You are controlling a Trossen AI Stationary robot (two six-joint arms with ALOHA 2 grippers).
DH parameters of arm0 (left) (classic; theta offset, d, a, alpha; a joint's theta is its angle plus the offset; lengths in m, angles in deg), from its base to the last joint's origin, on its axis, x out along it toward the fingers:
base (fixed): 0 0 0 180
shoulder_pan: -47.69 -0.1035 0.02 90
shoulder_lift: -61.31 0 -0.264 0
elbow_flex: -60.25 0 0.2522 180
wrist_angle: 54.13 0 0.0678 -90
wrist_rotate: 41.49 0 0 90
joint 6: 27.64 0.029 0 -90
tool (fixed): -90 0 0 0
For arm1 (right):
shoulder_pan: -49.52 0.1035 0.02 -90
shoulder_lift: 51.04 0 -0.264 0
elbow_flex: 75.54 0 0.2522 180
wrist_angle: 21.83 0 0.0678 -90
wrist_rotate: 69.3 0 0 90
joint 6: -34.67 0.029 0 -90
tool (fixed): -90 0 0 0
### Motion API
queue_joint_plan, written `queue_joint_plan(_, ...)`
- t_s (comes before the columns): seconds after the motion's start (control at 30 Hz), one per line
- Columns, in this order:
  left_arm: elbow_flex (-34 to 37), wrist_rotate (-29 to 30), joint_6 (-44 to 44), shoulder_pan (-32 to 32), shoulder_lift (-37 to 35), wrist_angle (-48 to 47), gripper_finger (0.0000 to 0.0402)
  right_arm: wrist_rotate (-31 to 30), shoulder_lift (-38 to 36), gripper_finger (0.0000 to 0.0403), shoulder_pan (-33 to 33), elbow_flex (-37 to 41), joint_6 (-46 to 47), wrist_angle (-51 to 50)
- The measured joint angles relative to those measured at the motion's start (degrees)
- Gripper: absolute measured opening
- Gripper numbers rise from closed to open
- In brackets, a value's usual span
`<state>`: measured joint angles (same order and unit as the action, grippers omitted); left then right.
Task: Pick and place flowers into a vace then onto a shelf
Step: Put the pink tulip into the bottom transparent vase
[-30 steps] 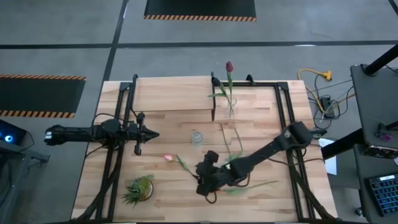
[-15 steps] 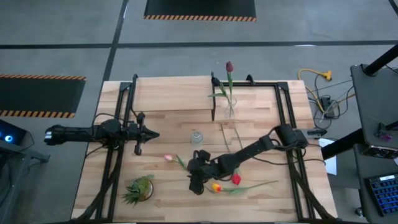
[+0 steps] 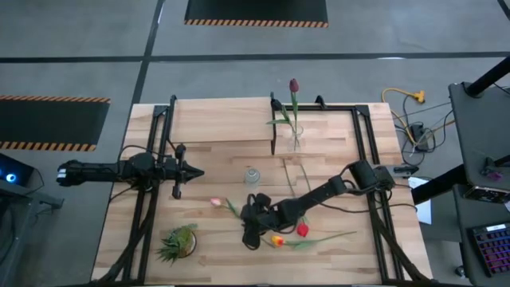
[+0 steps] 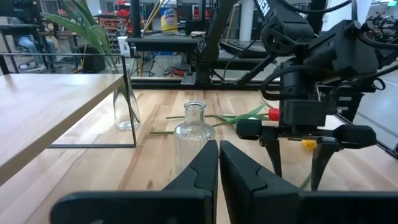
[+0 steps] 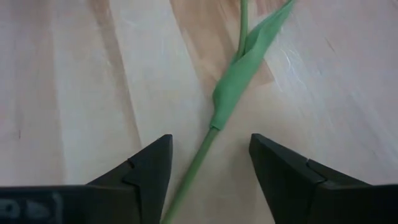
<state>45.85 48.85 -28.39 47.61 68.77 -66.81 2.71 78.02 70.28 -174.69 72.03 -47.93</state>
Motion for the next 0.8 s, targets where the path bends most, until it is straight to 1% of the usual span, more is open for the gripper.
queue_joint_plan(0.1, 0.0, 0.0, 0.0, 0.0, 0.0, 0.0, 0.0, 0.1, -0.3, 0.0173, 0.0, 0.1, 0.0, -0.6)
queue_joint_plan(0.33, 0.0, 0.0, 0.0, 0.0, 0.0, 0.0, 0.0, 2.6, -0.5, 0.0064, -0.3, 0.1, 0.2, -2.8)
queue_joint_plan(0.43, 0.0, 0.0, 0.0, 0.0, 0.0, 0.0, 0.0, 3.2, -0.6, 0.0024, -0.3, 0.1, 0.2, -3.9)
queue_joint_plan(0.53, 0.0, 0.0, 0.0, 0.0, 0.0, 0.0, 0.0, 3.6, -0.7, 0.0011, -0.3, 0.2, 0.2, -4.0)
queue_joint_plan(0.7, 0.0, 0.0, 0.0, 0.0, 0.0, 0.0, 0.0, 4.6, -2.7, 0.0009, -0.4, 0.5, -0.8, -4.7)
queue_joint_plan(0.8, 0.0, 0.0, 0.0, 0.0, 0.0, 0.0, 0.0, 4.0, -4.7, 0.0009, -0.1, 0.8, -2.3, -5.6)
